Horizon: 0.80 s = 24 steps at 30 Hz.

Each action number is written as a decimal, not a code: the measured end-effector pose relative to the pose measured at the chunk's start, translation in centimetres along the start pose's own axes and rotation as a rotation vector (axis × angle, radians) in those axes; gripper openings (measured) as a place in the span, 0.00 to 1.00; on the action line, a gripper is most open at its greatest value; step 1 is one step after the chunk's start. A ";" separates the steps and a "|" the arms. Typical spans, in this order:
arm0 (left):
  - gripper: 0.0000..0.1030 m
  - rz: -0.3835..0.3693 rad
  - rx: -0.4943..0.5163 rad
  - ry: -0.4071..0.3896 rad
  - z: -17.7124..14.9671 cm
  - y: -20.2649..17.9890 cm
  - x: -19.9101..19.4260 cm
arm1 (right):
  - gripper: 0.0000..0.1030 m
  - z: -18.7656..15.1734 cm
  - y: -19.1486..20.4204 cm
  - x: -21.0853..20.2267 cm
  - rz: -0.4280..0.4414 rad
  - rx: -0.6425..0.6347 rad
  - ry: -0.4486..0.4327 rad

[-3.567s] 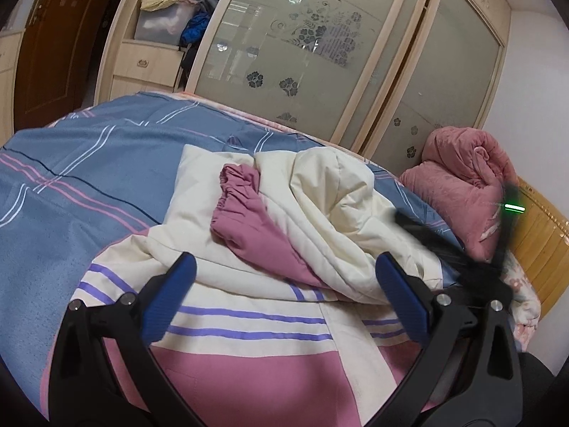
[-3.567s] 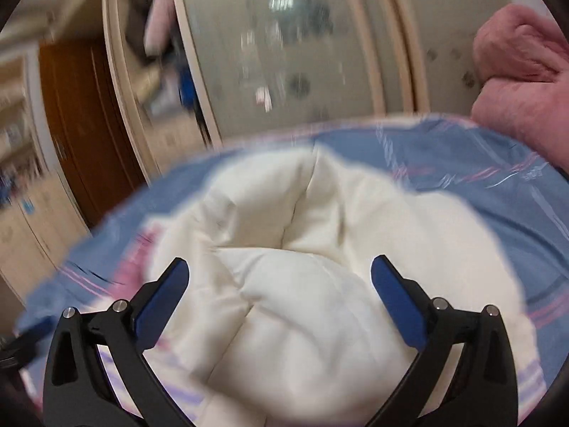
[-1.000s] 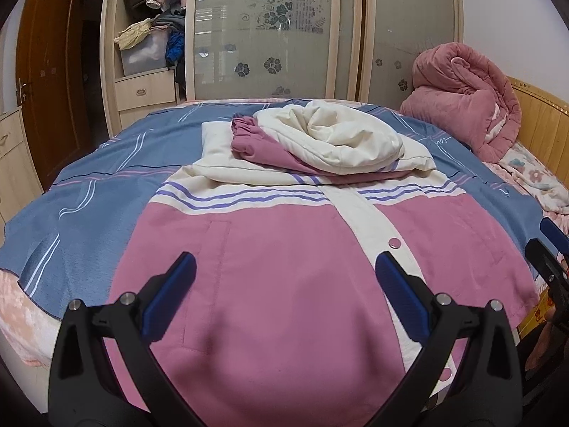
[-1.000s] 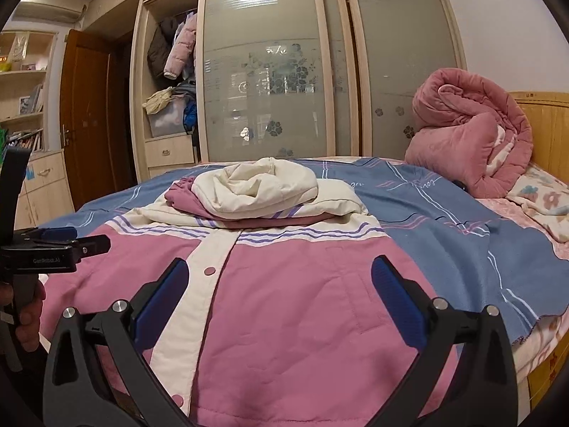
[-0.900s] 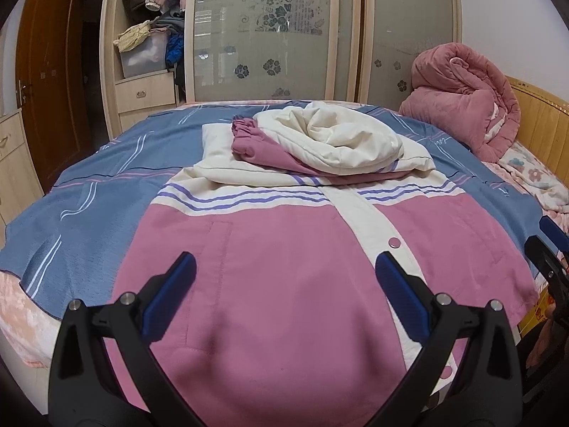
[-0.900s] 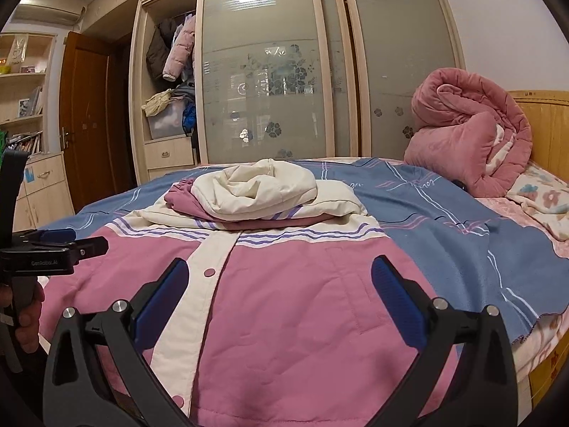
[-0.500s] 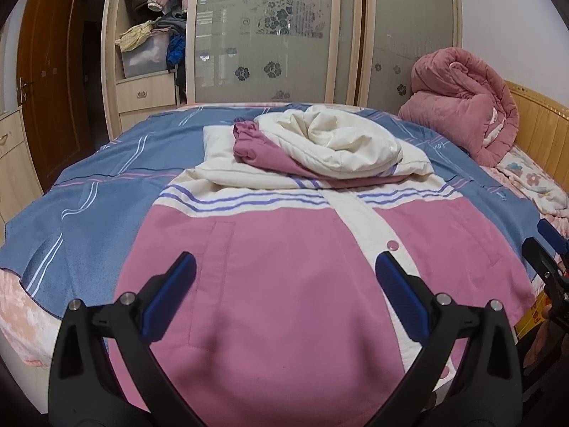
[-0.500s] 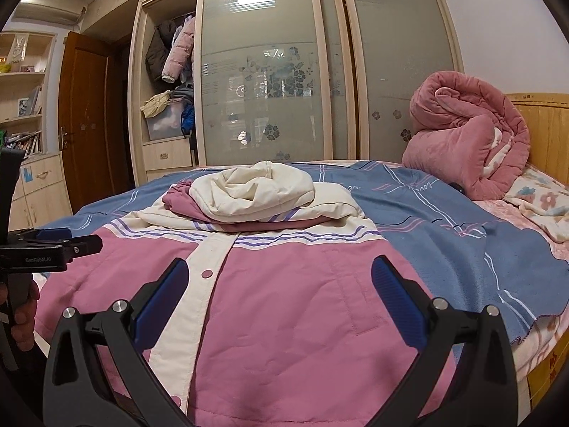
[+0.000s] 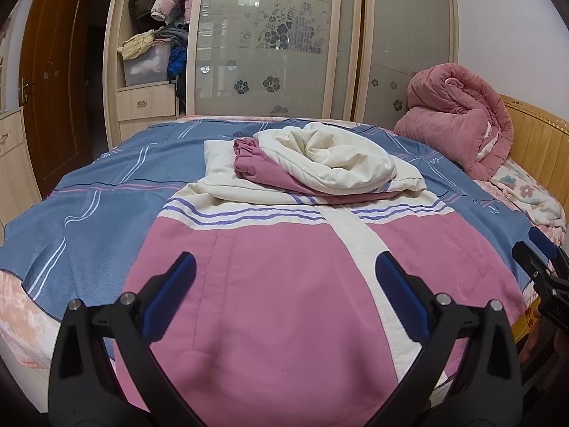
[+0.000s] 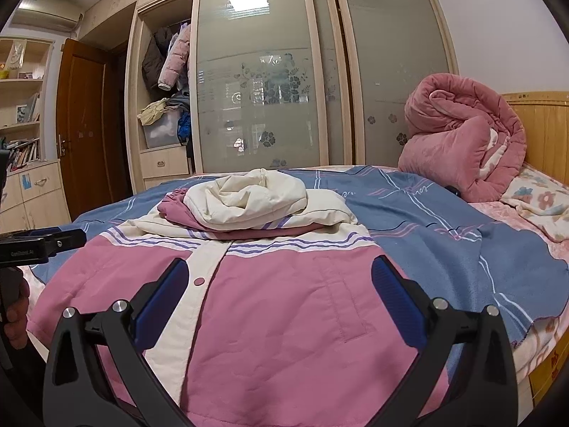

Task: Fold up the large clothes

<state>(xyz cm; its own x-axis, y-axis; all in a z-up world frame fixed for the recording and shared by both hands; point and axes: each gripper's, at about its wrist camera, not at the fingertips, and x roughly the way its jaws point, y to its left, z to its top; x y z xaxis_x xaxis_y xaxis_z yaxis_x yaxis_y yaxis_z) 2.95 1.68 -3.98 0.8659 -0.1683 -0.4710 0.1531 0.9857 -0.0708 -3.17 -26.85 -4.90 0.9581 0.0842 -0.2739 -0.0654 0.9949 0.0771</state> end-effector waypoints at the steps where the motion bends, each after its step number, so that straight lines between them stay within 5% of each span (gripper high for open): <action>1: 0.98 -0.001 0.003 -0.001 -0.1 0.1 -0.1 | 0.99 -0.1 -0.2 0.0 -0.005 0.001 0.000; 12: 0.98 -0.010 0.028 -0.093 0.3 1.1 -2.8 | 0.99 -0.3 -1.2 -4.2 -0.097 -0.120 -0.124; 17: 0.98 0.014 0.092 -0.186 0.5 0.9 -5.2 | 0.99 -3.1 0.0 -7.4 -0.262 -0.454 -0.196; 24: 0.98 0.040 0.118 -0.229 0.9 0.9 -5.9 | 0.99 -13.9 1.8 -8.1 -0.442 -1.096 -0.215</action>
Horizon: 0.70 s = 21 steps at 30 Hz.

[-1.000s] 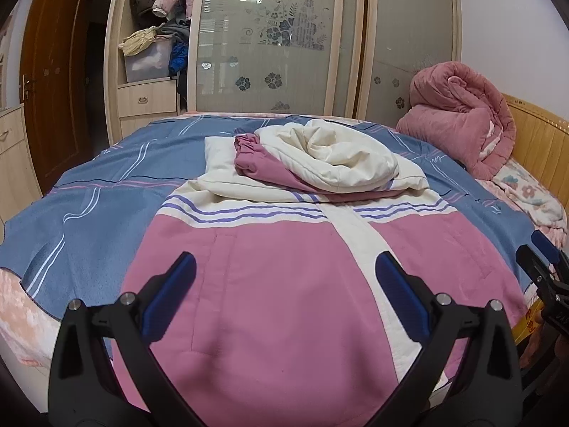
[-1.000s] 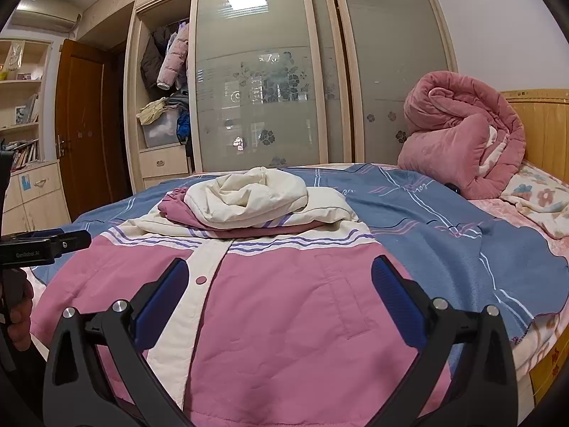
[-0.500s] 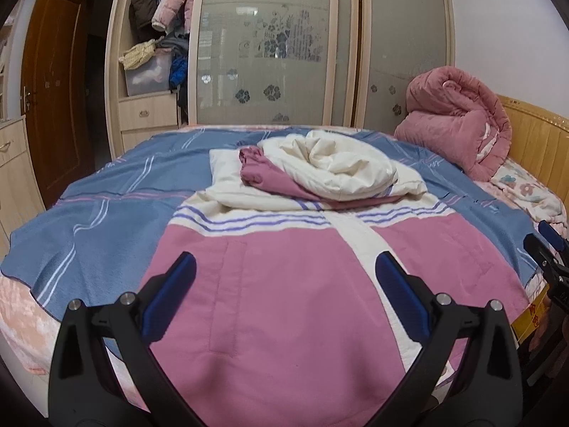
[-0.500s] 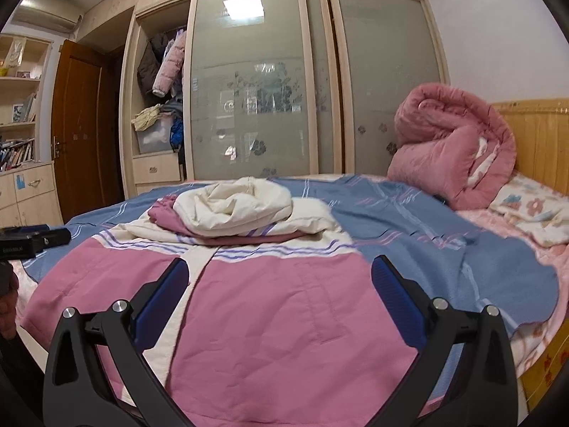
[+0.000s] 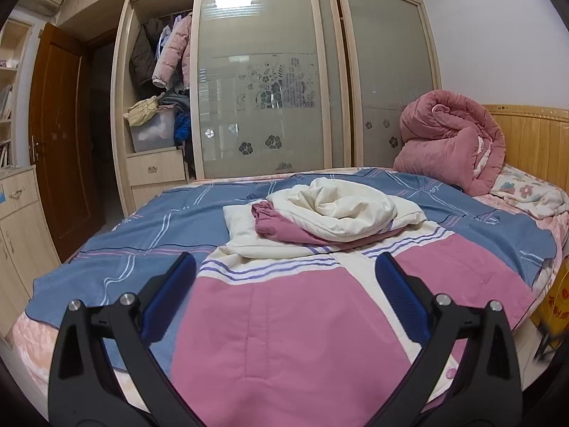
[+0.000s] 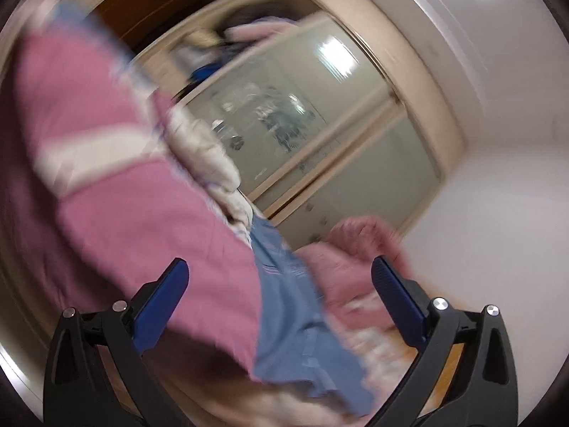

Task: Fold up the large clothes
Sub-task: 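Reach the right gripper to the pink jacket hem and grasp it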

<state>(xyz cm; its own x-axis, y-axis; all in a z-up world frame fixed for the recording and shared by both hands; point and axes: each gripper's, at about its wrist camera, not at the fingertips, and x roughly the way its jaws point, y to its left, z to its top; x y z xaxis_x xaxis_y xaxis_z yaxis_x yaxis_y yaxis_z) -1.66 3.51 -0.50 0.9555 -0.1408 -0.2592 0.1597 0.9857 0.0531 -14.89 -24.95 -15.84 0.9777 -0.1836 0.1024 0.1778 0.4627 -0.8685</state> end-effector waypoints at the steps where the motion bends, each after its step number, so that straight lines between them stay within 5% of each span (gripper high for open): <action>1: 0.98 -0.002 -0.008 0.005 0.2 -0.1 0.3 | 0.99 -1.1 1.8 -0.6 -0.054 -0.123 -0.031; 9: 0.98 -0.059 -0.046 0.029 0.6 -1.7 1.4 | 0.99 -9.7 6.3 3.2 -0.258 -0.567 0.005; 15: 0.98 -0.040 -0.022 0.036 0.1 -2.3 1.8 | 0.99 -12.6 6.6 4.2 -0.315 -0.663 -0.058; 21: 0.98 -0.032 -0.059 0.066 -0.2 -1.6 2.6 | 0.99 -11.9 5.2 4.4 -0.392 -0.635 -0.064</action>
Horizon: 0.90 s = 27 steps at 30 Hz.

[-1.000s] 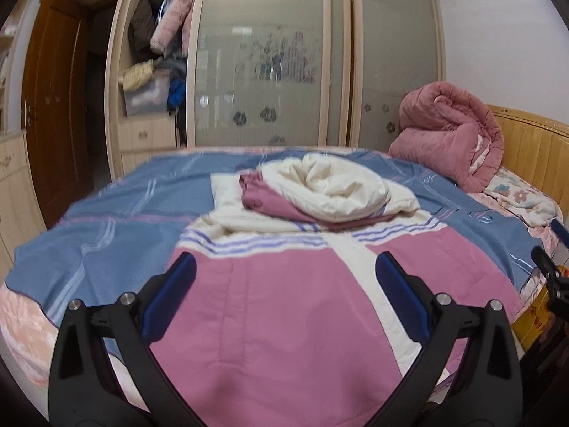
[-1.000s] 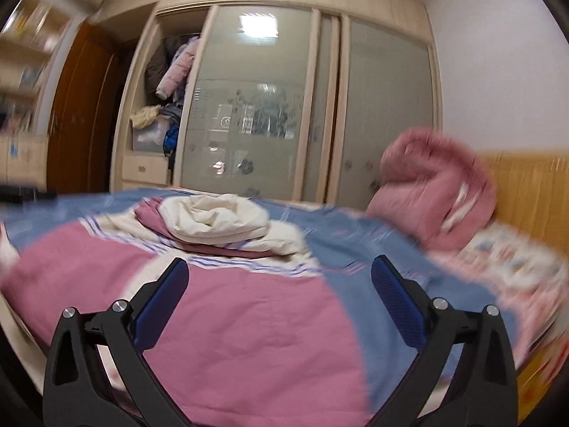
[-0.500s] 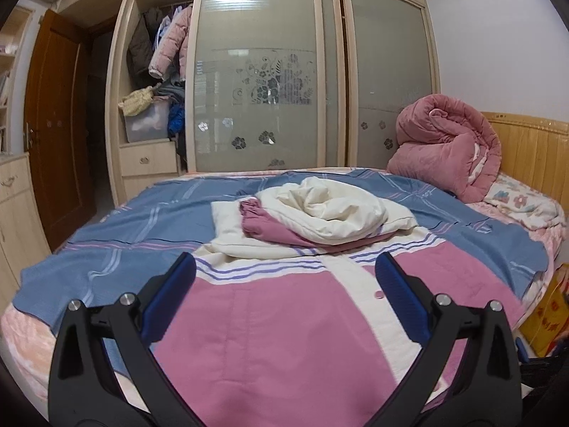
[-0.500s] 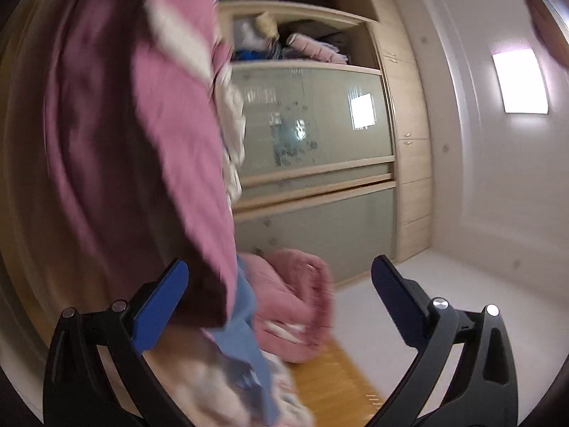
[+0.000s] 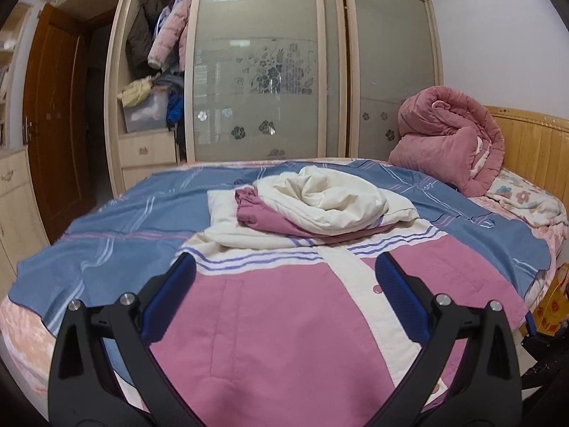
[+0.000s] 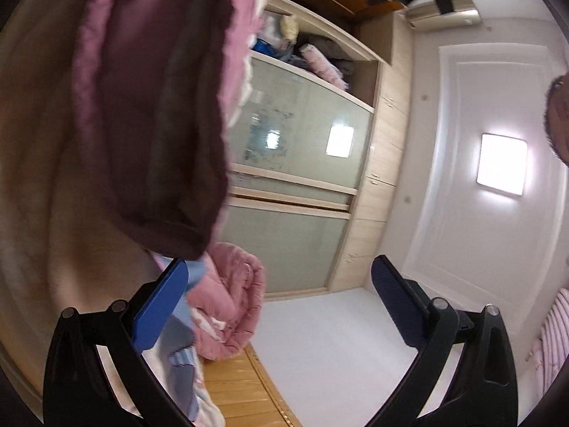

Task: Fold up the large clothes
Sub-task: 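Reach the right gripper to the pink jacket hem and grasp it, then lift the hem with the right gripper toward the folded hood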

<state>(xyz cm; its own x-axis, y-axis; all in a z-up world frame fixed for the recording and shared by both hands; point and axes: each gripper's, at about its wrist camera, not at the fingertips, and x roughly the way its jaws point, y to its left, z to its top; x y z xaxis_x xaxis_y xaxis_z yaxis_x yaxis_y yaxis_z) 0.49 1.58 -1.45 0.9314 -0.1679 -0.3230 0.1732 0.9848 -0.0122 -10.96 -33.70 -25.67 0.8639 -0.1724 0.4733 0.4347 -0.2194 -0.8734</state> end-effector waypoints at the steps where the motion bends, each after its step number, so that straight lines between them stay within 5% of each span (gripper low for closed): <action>1: 0.98 -0.010 -0.016 0.014 0.0 0.2 0.3 | 0.99 0.0 0.3 0.8 -0.005 0.001 0.009; 8: 0.98 -0.023 -0.065 0.059 -0.3 0.7 1.5 | 0.99 0.9 3.2 1.0 0.094 -0.056 -0.070; 15: 0.98 -0.021 -0.077 0.071 -0.6 1.0 1.7 | 0.99 3.4 1.6 -0.1 0.124 0.020 -0.134; 22: 0.98 -0.006 -0.068 0.064 -0.7 1.2 1.2 | 0.99 4.2 -1.5 1.5 0.226 0.080 -0.095; 24: 0.98 -0.001 -0.073 0.066 -0.7 1.6 1.2 | 0.84 4.1 -2.6 2.4 0.291 0.107 -0.065; 25: 0.98 0.000 -0.077 0.068 -0.7 1.8 1.2 | 0.53 4.1 -3.4 3.3 0.369 0.125 -0.039; 26: 0.98 0.000 -0.083 0.071 -0.7 1.9 1.2 | 0.35 4.2 -4.0 3.9 0.400 0.139 -0.026; 27: 0.98 -0.003 -0.090 0.074 -0.6 2.1 1.3 | 0.28 4.0 -4.6 4.3 0.432 0.158 -0.020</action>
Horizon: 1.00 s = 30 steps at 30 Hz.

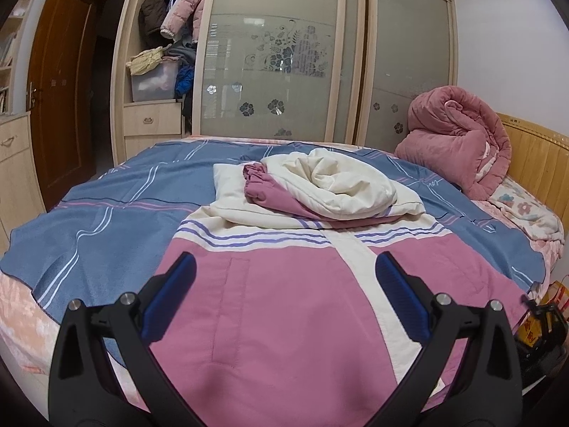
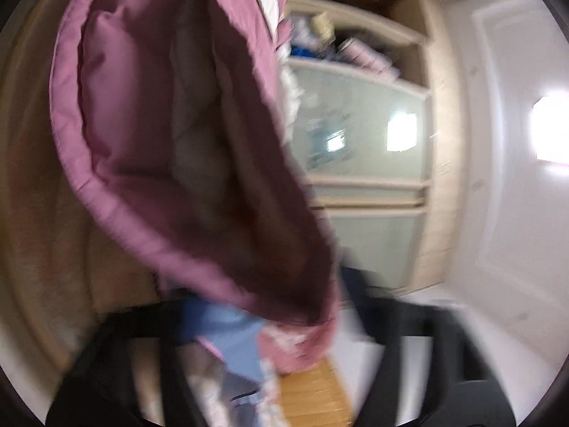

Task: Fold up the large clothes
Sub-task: 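Lift the hem with the right gripper toward the folded hood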

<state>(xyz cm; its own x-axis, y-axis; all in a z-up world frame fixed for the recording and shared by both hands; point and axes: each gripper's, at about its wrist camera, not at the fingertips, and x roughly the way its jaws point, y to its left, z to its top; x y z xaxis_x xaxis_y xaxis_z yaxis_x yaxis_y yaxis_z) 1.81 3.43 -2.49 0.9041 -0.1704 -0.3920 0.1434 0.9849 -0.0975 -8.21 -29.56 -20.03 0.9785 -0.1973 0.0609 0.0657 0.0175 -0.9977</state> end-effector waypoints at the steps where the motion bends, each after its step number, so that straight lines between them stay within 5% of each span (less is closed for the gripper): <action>1: 0.98 -0.002 -0.002 0.001 0.0 0.1 0.0 | 0.11 0.0 -0.9 0.2 0.063 0.030 0.013; 8: 0.98 -0.008 0.011 -0.038 0.4 0.4 -0.9 | 0.06 0.2 -10.6 1.7 0.250 0.442 0.096; 12: 0.98 -0.054 0.032 -0.124 0.9 0.7 -2.9 | 0.06 0.1 -16.3 3.7 0.350 0.628 0.125; 19: 0.98 -0.139 0.222 -0.259 0.5 1.1 -8.7 | 0.06 1.8 -23.6 9.8 0.542 0.900 0.127; 22: 0.98 -0.109 0.443 -0.218 -1.7 0.4 -10.8 | 0.06 1.4 -24.1 11.8 0.571 1.025 0.114; 27: 0.98 0.094 1.034 -0.064 -10.1 -1.6 -11.0 | 0.06 0.8 -22.9 12.9 0.599 1.154 0.094; 30: 0.98 0.119 1.130 0.001 -12.7 -1.2 -10.7 | 0.06 1.0 -23.2 13.0 0.598 1.183 0.075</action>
<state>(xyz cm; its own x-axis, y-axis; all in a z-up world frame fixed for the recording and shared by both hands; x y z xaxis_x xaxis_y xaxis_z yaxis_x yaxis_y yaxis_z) -13.13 3.70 -9.83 0.9359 -0.0733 -0.3445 0.3383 0.4596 0.8212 3.20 -31.55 3.89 0.9055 0.0866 -0.4155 -0.2011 0.9497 -0.2402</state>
